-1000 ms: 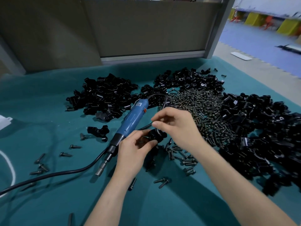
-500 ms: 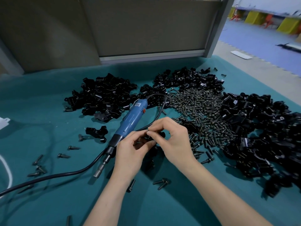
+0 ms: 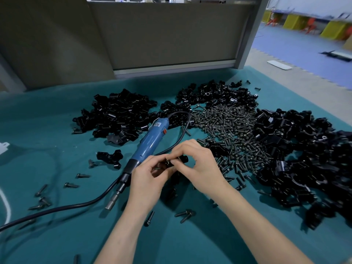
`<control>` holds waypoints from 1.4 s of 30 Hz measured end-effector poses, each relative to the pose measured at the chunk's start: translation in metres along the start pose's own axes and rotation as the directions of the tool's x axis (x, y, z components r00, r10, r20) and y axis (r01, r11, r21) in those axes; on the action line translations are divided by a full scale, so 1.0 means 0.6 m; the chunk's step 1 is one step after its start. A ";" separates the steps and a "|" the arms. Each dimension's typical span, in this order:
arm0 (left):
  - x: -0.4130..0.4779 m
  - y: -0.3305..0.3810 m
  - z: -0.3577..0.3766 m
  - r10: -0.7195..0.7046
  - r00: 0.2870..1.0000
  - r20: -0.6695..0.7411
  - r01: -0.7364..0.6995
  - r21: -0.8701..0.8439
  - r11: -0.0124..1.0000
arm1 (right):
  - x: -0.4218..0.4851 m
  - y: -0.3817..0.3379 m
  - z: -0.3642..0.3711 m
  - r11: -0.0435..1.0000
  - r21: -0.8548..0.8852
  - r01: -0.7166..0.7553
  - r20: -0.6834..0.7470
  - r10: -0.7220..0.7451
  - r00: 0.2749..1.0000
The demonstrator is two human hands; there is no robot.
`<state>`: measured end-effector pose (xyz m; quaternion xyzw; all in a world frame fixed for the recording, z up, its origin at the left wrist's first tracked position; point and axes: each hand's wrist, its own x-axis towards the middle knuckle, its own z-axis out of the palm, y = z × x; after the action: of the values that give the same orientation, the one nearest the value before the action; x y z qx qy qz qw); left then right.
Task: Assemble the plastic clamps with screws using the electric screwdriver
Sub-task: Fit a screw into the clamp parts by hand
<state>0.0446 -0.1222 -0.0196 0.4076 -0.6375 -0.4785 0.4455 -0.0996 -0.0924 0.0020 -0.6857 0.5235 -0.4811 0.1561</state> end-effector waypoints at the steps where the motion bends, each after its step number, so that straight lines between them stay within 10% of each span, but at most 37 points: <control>1: 0.000 0.000 0.000 0.000 1.000 0.007 0.000 -0.005 1.000 | -0.001 0.001 -0.001 0.999 0.031 -0.031 0.014 0.030 0.999; 15: 0.001 -0.007 0.003 0.023 1.000 0.002 -0.023 0.062 0.998 | -0.008 0.004 -0.012 0.974 0.151 -0.167 0.153 0.144 0.978; 28: -0.007 -0.004 0.029 -0.139 0.984 -0.108 0.070 -0.481 0.874 | -0.010 0.000 -0.001 0.815 0.524 -0.247 0.082 0.240 0.967; 31: -0.006 -0.006 0.026 -0.142 0.987 -0.071 0.104 -0.390 0.915 | -0.010 0.009 0.003 0.787 0.522 -0.329 0.096 0.329 0.940; 37: -0.008 0.008 0.000 -0.049 0.998 -0.039 0.048 -0.031 0.998 | -0.002 0.022 -0.011 0.343 0.860 -0.377 0.157 0.526 0.836; 42: -0.045 0.015 0.010 -0.145 0.970 0.194 0.029 0.501 0.865 | 0.005 0.023 -0.030 0.102 0.944 -0.314 0.180 0.638 0.749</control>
<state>0.0452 -0.0931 -0.0168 0.4795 -0.7658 -0.3622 0.2289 -0.1220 -0.0955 0.0025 -0.1714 0.3458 -0.7012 0.5996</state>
